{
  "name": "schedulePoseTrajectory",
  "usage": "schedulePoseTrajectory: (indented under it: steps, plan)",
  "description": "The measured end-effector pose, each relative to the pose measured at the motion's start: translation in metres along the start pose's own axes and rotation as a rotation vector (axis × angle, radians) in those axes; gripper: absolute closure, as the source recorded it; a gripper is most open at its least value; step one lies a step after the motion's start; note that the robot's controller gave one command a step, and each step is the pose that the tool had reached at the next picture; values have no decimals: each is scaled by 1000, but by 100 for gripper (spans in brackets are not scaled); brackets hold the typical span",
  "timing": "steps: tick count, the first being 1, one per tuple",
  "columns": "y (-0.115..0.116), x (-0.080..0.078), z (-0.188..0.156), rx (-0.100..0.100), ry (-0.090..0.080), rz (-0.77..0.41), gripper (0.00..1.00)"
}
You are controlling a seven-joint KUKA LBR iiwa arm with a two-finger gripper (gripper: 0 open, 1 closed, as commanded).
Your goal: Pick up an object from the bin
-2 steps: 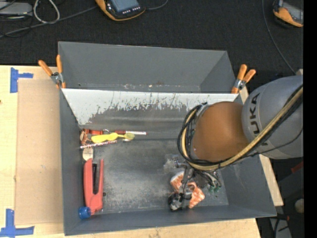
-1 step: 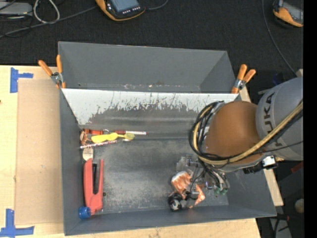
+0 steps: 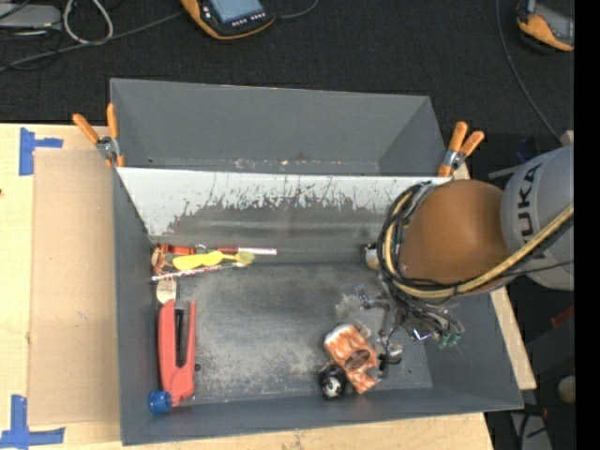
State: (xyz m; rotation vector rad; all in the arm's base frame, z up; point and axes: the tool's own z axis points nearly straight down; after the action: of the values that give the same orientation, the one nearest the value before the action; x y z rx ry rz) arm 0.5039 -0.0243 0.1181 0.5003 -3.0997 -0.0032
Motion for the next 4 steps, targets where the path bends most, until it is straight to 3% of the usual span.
schedulePoseTrajectory:
  steps: [1,2,3,4]
  plan:
    - [-19,-11,36,-1,0,302,0]
    - [3,0,45,4,-2,227,100]
    - [3,0,45,4,-2,228,100]
    - [6,3,3,0,5,227,100]
